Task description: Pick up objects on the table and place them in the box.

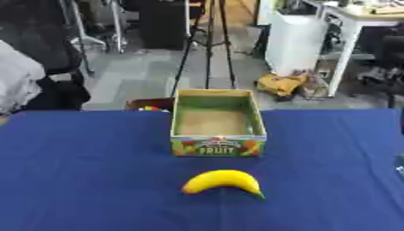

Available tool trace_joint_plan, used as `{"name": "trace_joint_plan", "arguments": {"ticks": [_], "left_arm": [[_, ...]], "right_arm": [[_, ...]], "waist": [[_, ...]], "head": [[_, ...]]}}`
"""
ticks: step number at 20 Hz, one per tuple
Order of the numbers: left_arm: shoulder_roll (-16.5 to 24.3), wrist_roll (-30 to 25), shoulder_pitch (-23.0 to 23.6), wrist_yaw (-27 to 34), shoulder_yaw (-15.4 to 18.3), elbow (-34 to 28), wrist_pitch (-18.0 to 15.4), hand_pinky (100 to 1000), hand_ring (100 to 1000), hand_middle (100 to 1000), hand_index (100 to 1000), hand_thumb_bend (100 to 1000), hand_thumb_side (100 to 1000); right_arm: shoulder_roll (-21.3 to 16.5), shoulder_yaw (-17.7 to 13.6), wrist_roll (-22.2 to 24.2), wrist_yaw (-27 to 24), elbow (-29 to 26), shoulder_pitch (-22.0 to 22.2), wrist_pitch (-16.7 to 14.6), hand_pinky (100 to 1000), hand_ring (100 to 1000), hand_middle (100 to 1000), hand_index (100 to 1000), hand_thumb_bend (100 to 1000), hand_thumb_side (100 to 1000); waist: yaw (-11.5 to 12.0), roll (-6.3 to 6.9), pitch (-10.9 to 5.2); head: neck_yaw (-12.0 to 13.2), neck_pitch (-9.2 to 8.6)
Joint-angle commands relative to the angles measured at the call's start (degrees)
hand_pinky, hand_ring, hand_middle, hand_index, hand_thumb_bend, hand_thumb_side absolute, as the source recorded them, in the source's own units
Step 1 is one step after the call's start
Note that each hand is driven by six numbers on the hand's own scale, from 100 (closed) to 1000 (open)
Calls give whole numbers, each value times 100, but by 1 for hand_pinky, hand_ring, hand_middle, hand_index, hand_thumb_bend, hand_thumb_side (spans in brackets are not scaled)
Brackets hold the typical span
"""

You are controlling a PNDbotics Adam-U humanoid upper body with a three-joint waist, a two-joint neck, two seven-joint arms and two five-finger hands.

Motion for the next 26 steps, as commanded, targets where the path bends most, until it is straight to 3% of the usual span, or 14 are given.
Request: {"name": "trace_joint_plan", "arguments": {"ticks": [1, 8, 13, 16, 19, 24, 26], "left_arm": [[127, -37, -82, -1, 18, -113, 19, 469, 672, 653, 872, 100, 984], [129, -80, -102, 11, -6, -113, 32, 468, 672, 654, 873, 100, 984], [127, -109, -110, 11, -17, -113, 41, 469, 673, 654, 873, 100, 983], [124, -120, -107, 10, -20, -113, 45, 469, 673, 655, 873, 100, 983], [121, -133, -98, 3, -27, -113, 53, 470, 674, 655, 872, 100, 983], [115, -145, -90, 1, -32, -113, 57, 470, 674, 655, 872, 100, 983], [130, -161, -78, -2, -48, -113, 67, 471, 675, 657, 872, 100, 984]], "right_arm": [[-333, 105, 263, 272, -87, 14, -131, 729, 802, 762, 855, 298, 1000], [-631, 487, 832, 840, -87, 204, -612, 686, 768, 745, 858, 477, 1000], [-675, 538, 1237, 1245, -87, 256, -687, 629, 689, 709, 864, 592, 1000], [-629, 575, 1477, 1484, -87, 239, -672, 651, 693, 715, 866, 610, 1000], [-640, 698, 1716, 1724, -87, 155, -693, 715, 807, 776, 875, 587, 1000], [-529, 844, 2119, 2127, -87, 64, -696, 715, 807, 776, 875, 587, 1000], [-498, 965, 2280, 2246, -87, -60, -667, 689, 782, 763, 893, 533, 1000]], "waist": [[-6, 8, -110], [-14, 13, -120], [-20, 17, -146], [-18, 16, -165], [-9, 8, -210], [-6, 7, -234], [4, -1, -304]], "head": [[-48, 30], [-48, 50], [-98, 81], [-126, 87], [-168, 86], [-189, 86], [-377, 83]]}}
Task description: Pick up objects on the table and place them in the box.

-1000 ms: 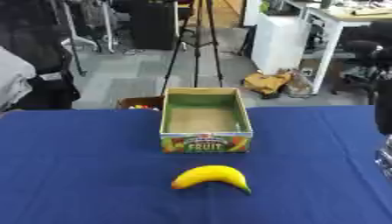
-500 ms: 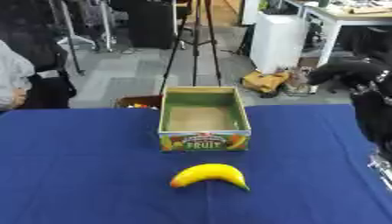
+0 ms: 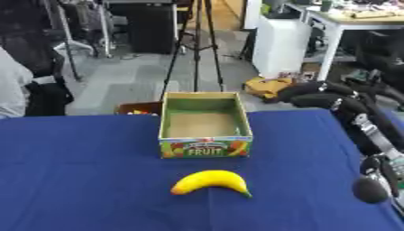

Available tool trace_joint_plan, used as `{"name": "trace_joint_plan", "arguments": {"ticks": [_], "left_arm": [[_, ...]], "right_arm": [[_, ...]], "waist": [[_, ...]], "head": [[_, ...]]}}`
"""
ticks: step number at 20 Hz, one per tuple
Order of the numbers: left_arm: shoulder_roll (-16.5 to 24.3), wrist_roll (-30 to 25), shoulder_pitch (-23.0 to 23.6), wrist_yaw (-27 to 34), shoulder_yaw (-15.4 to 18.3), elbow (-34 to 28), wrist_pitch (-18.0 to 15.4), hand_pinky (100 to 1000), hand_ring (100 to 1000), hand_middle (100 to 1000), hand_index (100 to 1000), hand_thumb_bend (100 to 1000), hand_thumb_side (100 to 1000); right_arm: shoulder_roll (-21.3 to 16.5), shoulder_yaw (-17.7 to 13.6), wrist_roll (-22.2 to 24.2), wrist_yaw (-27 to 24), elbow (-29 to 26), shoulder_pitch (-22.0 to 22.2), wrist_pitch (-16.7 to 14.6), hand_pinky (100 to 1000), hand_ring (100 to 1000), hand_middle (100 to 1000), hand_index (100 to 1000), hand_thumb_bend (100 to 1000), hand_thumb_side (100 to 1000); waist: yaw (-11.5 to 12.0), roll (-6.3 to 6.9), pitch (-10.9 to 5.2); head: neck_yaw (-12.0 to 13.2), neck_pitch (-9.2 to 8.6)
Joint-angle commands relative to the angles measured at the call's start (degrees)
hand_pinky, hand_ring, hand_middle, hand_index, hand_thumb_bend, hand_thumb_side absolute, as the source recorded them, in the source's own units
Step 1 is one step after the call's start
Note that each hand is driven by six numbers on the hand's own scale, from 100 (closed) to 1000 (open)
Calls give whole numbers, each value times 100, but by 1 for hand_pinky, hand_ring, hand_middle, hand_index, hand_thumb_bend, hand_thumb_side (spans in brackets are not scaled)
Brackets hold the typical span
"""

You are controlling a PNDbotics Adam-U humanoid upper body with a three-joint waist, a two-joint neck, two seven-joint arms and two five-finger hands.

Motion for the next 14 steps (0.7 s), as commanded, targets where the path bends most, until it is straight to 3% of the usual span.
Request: {"name": "trace_joint_plan", "arguments": {"ticks": [1, 10, 14], "left_arm": [[141, -35, -20, -7, -10, -113, 15, 472, 676, 657, 872, 100, 984], [220, -62, 36, -24, -32, -113, 53, 470, 675, 656, 870, 100, 984], [244, -65, 52, -23, -37, -113, 64, 469, 674, 655, 870, 100, 983]], "right_arm": [[-73, 140, 259, 260, -86, -237, 79, 687, 776, 760, 896, 544, 1000], [78, 812, 953, 946, -86, -598, 751, 656, 696, 700, 877, 604, 976], [176, 959, 1269, 1207, -86, -682, 1062, 657, 682, 685, 864, 551, 929]], "waist": [[0, -2, -164], [-11, -33, -265], [-36, -43, -270]], "head": [[-170, 12], [-283, 124], [-266, 180]]}}
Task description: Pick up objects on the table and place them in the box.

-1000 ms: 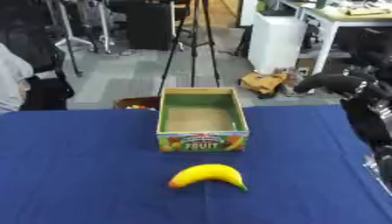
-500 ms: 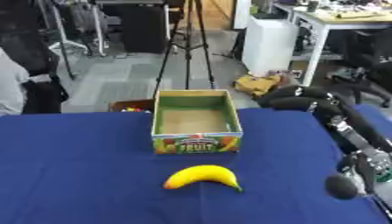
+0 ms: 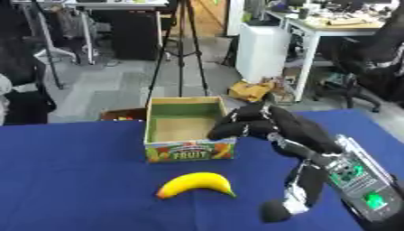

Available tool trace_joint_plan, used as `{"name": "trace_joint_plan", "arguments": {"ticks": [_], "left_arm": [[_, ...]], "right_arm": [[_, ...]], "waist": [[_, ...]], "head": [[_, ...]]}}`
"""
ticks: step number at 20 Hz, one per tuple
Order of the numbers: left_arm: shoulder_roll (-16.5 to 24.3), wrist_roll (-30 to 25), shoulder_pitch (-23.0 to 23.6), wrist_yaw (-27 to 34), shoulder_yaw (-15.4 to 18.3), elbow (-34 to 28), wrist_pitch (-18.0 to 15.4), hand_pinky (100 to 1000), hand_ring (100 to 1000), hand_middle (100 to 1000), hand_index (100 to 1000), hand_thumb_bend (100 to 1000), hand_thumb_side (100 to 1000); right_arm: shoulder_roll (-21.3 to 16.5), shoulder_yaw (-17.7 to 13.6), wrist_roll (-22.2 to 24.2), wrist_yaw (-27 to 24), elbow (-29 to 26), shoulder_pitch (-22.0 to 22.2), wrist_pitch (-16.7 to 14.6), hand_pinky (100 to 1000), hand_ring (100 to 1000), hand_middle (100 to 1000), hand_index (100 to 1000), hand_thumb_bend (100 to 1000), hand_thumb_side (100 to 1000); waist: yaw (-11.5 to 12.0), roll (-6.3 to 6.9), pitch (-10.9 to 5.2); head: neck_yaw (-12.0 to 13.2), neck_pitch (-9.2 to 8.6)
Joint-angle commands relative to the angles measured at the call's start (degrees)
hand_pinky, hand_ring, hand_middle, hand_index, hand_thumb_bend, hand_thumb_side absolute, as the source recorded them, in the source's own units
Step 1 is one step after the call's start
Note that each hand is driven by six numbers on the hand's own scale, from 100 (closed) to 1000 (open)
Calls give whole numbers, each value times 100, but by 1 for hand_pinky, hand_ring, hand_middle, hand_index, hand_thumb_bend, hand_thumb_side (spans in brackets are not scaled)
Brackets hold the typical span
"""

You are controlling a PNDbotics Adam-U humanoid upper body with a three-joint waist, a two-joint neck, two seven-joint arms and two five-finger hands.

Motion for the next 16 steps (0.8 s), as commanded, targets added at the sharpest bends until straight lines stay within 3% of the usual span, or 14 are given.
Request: {"name": "trace_joint_plan", "arguments": {"ticks": [1, 7, 16], "left_arm": [[174, -16, -38, -22, -2, -113, 16, 469, 674, 655, 870, 100, 983], [171, -18, -29, -5, -11, -113, 26, 468, 673, 654, 869, 100, 983], [166, -18, -29, 1, -17, -113, 31, 468, 673, 654, 869, 100, 984]], "right_arm": [[-26, 65, 256, 224, -86, -129, 235, 657, 682, 685, 864, 551, 929], [19, 249, 654, 582, -86, -308, 652, 686, 745, 720, 856, 468, 875], [84, 295, 652, 1133, -86, -401, 955, 701, 774, 746, 857, 453, 892]], "waist": [[-17, -1, -92], [-1, 8, -84], [-4, 10, -89]], "head": [[12, 68], [-23, 83], [-77, 75]]}}
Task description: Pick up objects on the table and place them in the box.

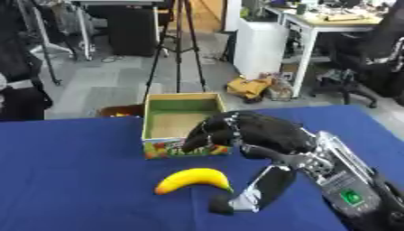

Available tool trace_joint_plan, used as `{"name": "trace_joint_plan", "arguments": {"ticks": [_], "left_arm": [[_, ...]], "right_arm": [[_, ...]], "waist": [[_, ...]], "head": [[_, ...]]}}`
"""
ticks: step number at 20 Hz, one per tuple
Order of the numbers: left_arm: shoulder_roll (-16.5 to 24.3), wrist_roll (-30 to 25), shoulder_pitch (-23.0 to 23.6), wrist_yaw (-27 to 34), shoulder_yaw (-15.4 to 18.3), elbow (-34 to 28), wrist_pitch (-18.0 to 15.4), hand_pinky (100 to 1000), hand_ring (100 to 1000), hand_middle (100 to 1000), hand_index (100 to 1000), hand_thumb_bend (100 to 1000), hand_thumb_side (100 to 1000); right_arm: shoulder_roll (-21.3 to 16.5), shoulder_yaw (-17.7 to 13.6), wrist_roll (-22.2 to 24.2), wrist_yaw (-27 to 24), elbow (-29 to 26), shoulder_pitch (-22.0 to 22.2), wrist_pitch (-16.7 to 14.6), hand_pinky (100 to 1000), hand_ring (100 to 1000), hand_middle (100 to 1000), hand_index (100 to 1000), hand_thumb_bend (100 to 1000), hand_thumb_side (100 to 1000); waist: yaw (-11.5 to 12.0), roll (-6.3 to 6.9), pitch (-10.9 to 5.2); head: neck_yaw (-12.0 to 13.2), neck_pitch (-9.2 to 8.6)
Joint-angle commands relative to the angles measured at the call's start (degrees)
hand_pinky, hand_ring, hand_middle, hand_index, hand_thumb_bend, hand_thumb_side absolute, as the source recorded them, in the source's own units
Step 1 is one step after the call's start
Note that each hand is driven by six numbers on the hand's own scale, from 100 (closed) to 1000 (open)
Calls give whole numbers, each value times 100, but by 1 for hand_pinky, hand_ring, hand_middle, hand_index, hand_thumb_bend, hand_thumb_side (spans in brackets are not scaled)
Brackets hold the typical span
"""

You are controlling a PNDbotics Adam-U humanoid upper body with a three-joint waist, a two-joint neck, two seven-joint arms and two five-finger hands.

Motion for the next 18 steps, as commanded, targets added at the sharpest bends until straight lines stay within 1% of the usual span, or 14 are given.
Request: {"name": "trace_joint_plan", "arguments": {"ticks": [1, 3, 4, 5, 6, 9, 10, 13, 15, 18], "left_arm": [[135, 2, -37, 1, -14, -113, 11, 467, 673, 653, 868, 100, 984], [134, 7, -36, 3, -17, -113, 18, 467, 673, 653, 868, 100, 984], [133, 8, -39, 3, -20, -113, 20, 468, 673, 653, 867, 100, 984], [132, 6, -43, 3, -26, -113, 19, 468, 673, 653, 867, 100, 984], [131, 4, -46, 4, -30, -113, 20, 468, 674, 654, 867, 100, 984], [129, 2, -51, 8, -36, -113, 20, 468, 674, 654, 867, 100, 984], [128, 1, -52, 9, -37, -113, 20, 469, 674, 654, 868, 100, 984], [121, -8, -61, 14, -49, -113, 16, 469, 674, 654, 868, 100, 984], [120, -13, -66, 16, -53, -113, 13, 469, 674, 655, 868, 100, 984], [117, -23, -77, 20, -65, -113, 10, 470, 675, 655, 868, 100, 983]], "right_arm": [[-41, -3, -70, 243, -86, -101, 91, 695, 785, 757, 853, 479, 879], [-47, -62, -51, 386, -86, -120, 197, 695, 785, 757, 853, 479, 879], [-49, -68, -33, 461, -86, -128, 266, 689, 782, 759, 850, 460, 876], [-47, -66, -8, 542, -86, -137, 343, 689, 782, 759, 850, 460, 876], [-46, -59, 11, 621, -82, -144, 421, 687, 784, 761, 847, 448, 876], [-22, 13, 5, 869, -85, -159, 606, 687, 784, 761, 847, 448, 876], [-13, 34, -16, 951, -78, -160, 634, 683, 786, 765, 844, 428, 875], [14, 67, -77, 1189, 68, -201, 712, 683, 786, 765, 844, 428, 875], [33, 95, -154, 1350, 156, -225, 728, 674, 779, 760, 836, 403, 874], [56, 133, -257, 1589, 439, -306, 757, 669, 772, 754, 829, 395, 871]], "waist": [[-5, 16, -91], [-9, 16, -99], [-7, 16, -103], [-1, 16, -107], [4, 16, -111], [16, 16, -114], [17, 13, -115], [24, 3, -119], [31, 0, -122], [56, -8, -129]], "head": [[-26, 25], [-57, 25], [-70, 27], [-83, 29], [-95, 31], [-115, 34], [-123, 34], [-160, 32], [-186, 20], [-245, -10]]}}
